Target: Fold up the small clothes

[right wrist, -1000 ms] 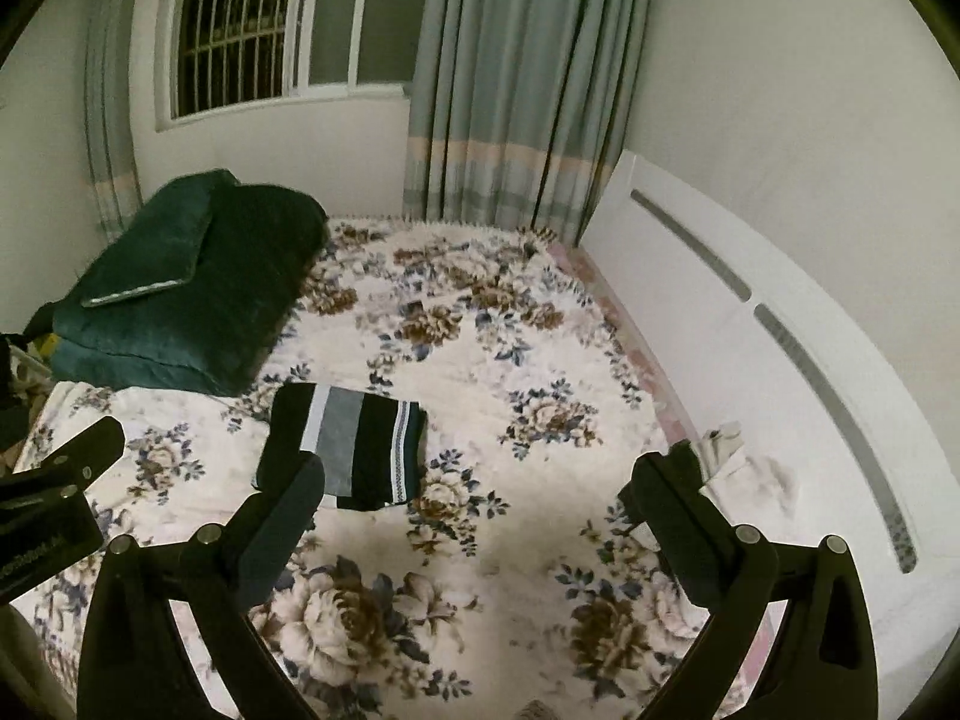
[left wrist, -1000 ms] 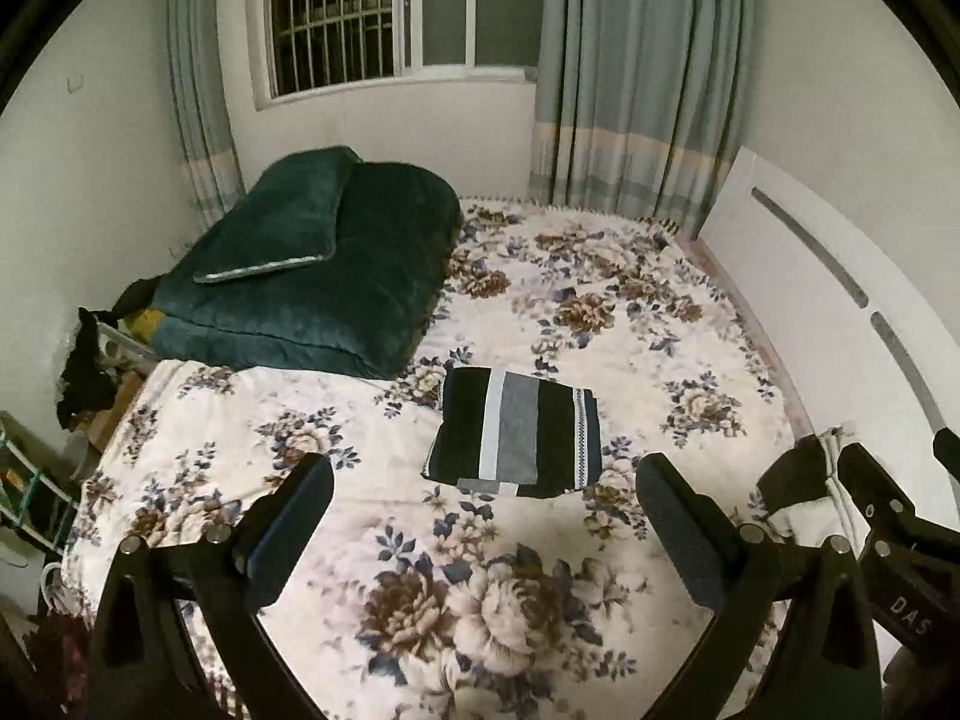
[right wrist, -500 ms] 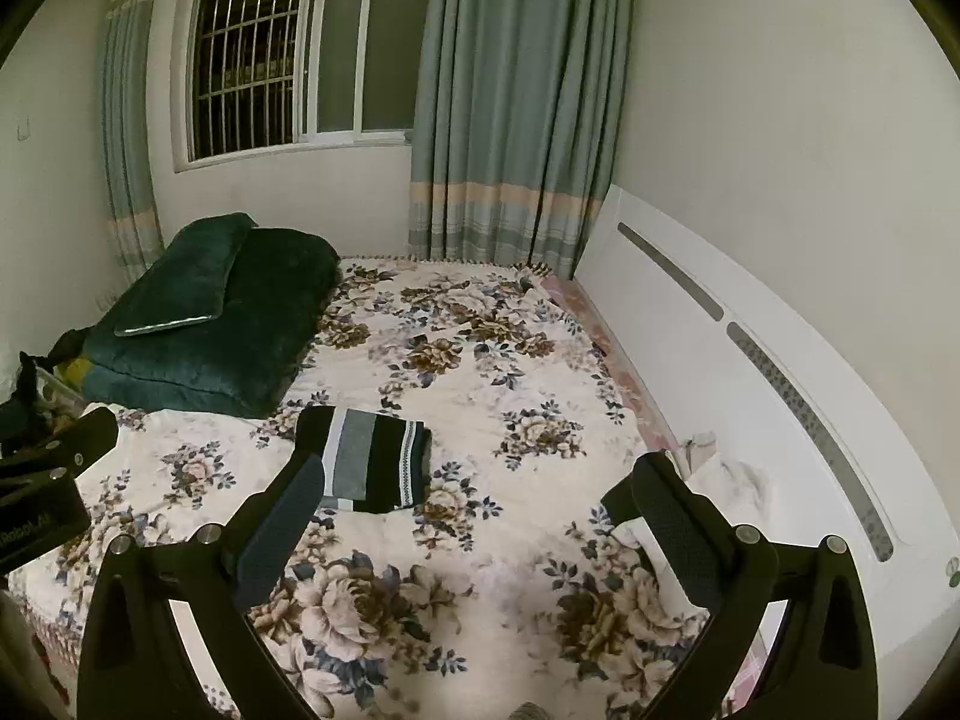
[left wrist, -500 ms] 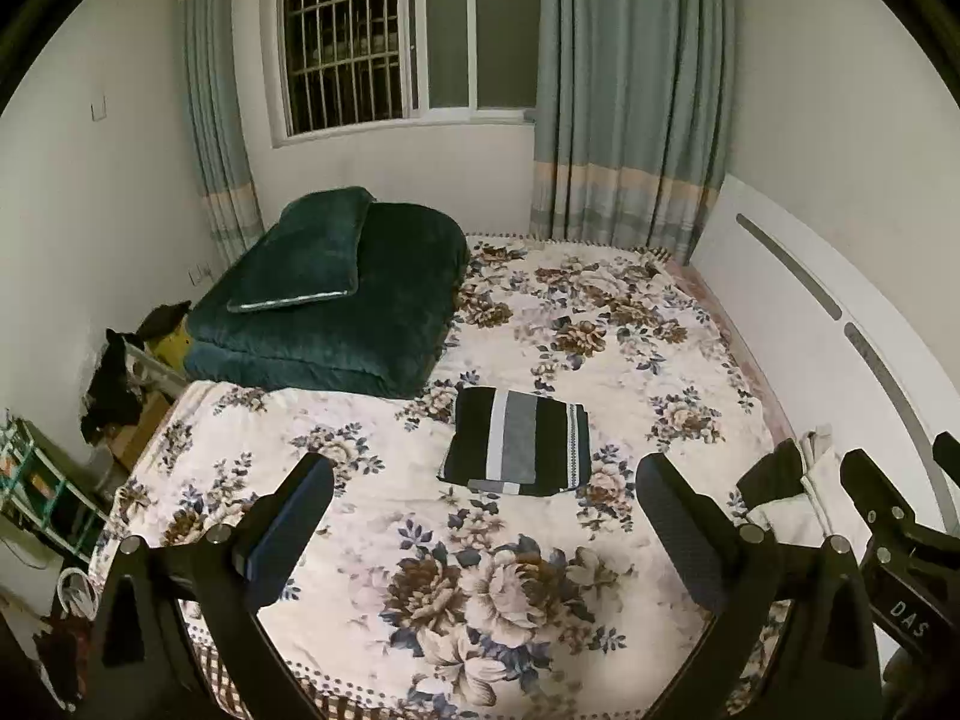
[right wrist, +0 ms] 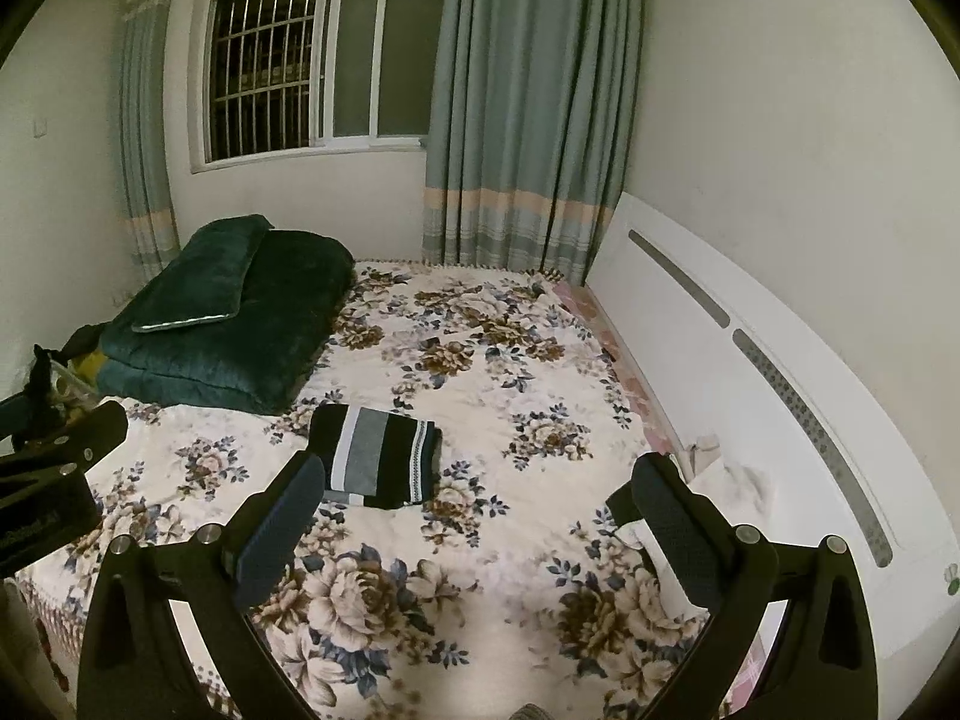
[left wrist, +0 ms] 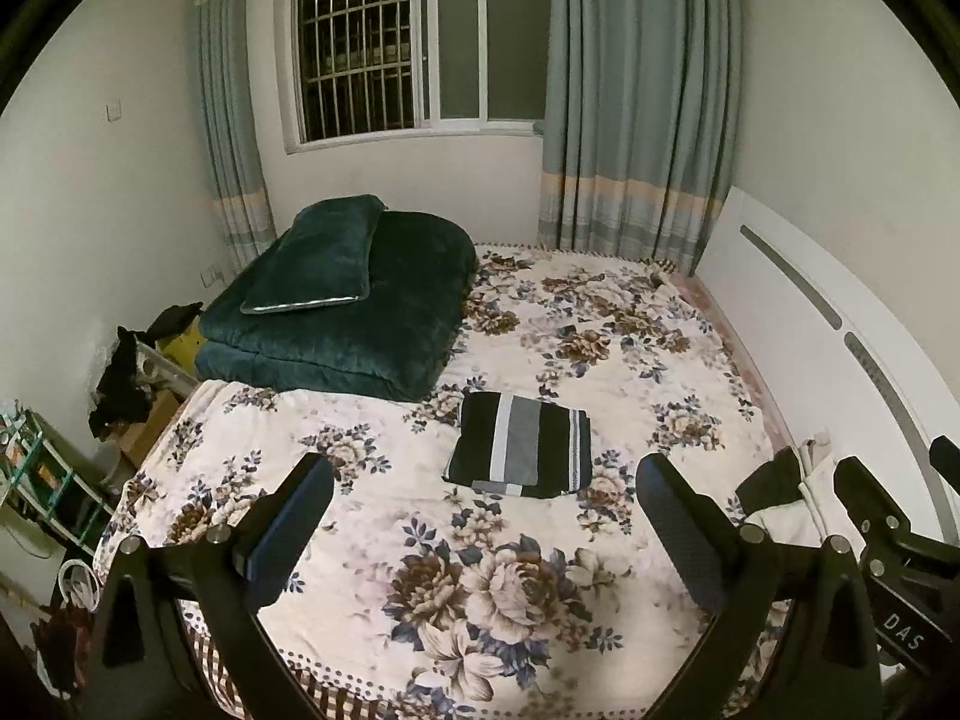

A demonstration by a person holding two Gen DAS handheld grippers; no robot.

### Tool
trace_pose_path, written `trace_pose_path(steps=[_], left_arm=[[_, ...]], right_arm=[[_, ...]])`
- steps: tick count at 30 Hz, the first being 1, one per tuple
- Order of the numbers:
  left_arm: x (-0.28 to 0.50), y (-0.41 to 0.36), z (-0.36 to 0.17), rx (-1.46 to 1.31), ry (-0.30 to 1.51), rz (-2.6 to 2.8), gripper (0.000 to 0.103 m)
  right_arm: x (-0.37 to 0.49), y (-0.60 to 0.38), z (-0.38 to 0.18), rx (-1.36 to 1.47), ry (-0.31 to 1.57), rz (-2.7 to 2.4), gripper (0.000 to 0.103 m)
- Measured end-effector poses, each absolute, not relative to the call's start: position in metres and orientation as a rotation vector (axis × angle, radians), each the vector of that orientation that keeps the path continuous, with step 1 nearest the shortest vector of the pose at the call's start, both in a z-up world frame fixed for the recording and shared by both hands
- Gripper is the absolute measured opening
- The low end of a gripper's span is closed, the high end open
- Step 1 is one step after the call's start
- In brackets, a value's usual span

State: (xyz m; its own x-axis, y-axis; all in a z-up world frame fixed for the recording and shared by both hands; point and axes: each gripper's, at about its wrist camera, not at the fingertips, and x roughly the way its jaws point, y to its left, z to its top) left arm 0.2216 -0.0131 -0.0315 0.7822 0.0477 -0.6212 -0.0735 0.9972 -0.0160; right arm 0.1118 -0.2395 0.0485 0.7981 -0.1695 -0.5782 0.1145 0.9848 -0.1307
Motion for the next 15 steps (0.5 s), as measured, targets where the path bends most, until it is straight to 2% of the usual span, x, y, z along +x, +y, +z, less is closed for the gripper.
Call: trace_pose_path(steps=[15], left_arm=[[0.2155, -0.0140, -0.0304, -0.041, 0.661, 0.076, 0.103]], right_arm=[[0.1170, -0.2420, 0.0537, -0.088, 0.626, -0.126, 0.103]])
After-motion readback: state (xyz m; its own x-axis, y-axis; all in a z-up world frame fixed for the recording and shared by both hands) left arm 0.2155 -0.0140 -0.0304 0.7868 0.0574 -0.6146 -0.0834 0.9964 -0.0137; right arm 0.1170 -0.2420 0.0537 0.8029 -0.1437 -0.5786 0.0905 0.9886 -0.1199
